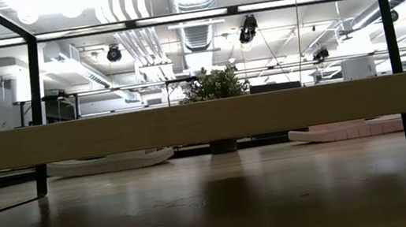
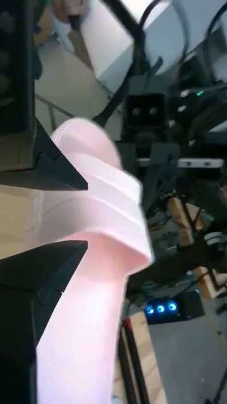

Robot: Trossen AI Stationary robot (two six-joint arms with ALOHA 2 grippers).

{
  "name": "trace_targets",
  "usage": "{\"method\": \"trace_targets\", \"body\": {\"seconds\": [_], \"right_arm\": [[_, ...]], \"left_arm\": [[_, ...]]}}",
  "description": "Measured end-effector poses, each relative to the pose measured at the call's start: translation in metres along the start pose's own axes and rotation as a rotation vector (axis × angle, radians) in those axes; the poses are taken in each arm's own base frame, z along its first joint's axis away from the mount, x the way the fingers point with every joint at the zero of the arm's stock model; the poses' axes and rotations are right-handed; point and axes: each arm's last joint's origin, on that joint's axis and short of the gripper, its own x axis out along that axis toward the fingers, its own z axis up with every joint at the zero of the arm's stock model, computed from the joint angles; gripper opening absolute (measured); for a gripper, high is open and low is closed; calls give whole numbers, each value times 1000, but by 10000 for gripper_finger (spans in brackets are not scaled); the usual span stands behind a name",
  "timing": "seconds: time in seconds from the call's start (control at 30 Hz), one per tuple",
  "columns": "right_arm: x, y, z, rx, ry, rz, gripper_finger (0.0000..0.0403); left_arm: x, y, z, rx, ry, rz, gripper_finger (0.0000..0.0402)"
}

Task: Pick and place slides into the shelf
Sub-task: Put the top pink slide on the shelf

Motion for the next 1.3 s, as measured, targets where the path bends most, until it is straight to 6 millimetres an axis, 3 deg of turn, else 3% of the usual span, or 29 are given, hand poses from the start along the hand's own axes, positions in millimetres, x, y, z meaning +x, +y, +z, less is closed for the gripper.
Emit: {"method": "trace_targets", "body": {"seconds": [0.2, 0.37, 0.63, 0.87, 1.3], "right_arm": [[17, -8, -5, -29, 37, -2, 130], [28, -12, -7, -24, 75, 98, 126], [21, -8, -3, -90, 49, 145, 97], [20, -4, 2, -79, 13, 205, 19], [20, -5, 2, 8, 30, 215, 9]], "left_arm": [[0, 0, 0, -1, 5, 4, 0], [-1, 0, 0, -2, -1, -1, 0], [0, 0, 0, -6, -9, -8, 0], [-1, 0, 0, -7, -10, -9, 0], [-1, 0, 0, -11, -5, -4, 0]]}}
